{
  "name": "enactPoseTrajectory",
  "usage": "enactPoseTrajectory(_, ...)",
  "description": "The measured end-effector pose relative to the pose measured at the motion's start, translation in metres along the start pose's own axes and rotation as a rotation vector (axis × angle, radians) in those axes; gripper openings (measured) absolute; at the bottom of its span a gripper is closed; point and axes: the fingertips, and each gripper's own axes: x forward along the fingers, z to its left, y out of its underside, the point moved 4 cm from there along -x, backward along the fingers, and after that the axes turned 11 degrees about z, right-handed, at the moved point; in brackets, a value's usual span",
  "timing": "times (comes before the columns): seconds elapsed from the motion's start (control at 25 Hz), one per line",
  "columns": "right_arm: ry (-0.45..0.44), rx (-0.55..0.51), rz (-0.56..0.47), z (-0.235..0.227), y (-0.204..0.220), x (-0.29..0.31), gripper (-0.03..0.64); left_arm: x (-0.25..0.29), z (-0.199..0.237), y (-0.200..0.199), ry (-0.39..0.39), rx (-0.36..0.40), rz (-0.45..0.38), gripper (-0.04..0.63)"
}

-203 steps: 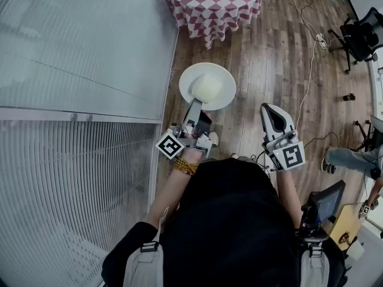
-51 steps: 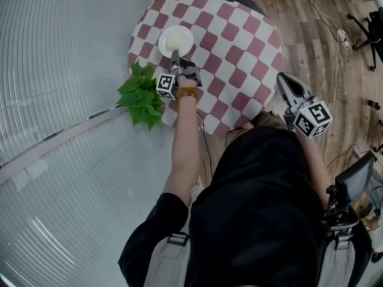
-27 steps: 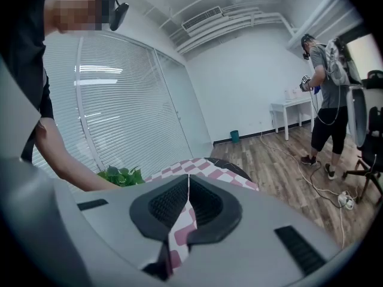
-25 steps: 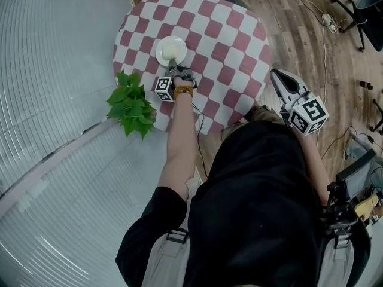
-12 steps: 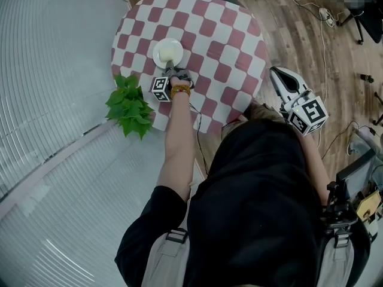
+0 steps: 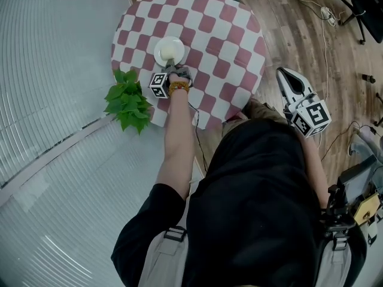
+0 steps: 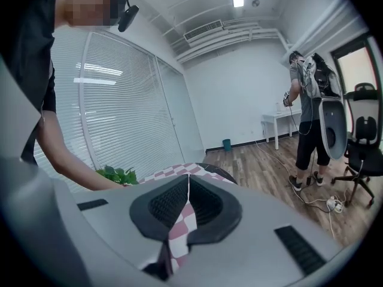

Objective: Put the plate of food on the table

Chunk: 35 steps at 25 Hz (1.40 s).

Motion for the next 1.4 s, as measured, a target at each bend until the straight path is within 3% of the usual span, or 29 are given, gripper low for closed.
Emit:
enactPoseTrajectory(0.56, 0.023, 0.007, -0.055, 0.016, 0.011, -0.034, 0.014, -0.024, 0.022, 0.020, -0.090, 0.061, 0.077, 0.047)
enactPoseTrajectory(1.08, 0.019, 0.021, -0.076, 0.032, 0.026, -0.062, 0.014, -0.062, 0.043, 0.040, -0.069, 0.057, 0.110, 0.074)
enactPoseTrajectory(1.4, -0.057, 0.022, -0.067, 0.062, 0.033, -0.080, 0.014, -0.118, 0.068, 0.061, -0.021, 0.028, 0.108, 0.074)
